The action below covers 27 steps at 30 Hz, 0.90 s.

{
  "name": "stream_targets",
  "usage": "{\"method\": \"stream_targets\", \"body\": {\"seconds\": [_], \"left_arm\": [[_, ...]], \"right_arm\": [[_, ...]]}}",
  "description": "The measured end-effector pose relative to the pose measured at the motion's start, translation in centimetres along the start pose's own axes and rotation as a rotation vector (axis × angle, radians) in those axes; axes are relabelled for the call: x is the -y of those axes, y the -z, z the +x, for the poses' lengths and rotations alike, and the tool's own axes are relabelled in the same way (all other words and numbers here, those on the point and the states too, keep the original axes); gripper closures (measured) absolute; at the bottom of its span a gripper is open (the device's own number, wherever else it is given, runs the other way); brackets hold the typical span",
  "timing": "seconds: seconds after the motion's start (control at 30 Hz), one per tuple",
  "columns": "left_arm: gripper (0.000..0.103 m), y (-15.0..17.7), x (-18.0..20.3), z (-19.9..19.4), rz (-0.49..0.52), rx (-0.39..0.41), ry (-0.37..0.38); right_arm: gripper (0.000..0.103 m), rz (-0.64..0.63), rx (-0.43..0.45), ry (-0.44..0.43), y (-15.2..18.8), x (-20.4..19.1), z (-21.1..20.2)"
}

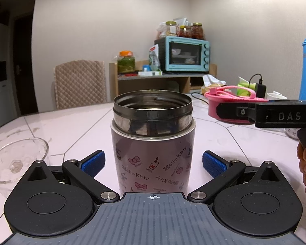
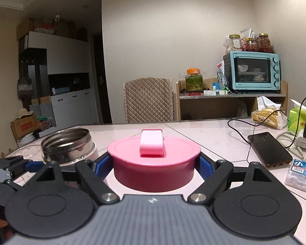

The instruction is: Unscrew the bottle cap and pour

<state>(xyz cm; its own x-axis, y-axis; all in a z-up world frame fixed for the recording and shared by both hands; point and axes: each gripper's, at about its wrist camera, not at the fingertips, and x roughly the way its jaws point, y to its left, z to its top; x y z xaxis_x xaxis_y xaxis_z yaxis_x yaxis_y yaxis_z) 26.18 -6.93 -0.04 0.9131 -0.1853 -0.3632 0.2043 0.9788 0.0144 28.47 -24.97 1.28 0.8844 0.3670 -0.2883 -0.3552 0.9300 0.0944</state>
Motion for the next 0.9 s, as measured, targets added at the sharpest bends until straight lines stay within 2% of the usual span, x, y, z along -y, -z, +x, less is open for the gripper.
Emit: {"method": "stream_targets", "body": {"seconds": [0.9], "left_arm": [[0.0,0.3,-0.1,0.7,0.001,-0.026,0.002]], "right_arm": [[0.018,-0.009,-0.084,0.02,1.2,0.3,1.4]]}}
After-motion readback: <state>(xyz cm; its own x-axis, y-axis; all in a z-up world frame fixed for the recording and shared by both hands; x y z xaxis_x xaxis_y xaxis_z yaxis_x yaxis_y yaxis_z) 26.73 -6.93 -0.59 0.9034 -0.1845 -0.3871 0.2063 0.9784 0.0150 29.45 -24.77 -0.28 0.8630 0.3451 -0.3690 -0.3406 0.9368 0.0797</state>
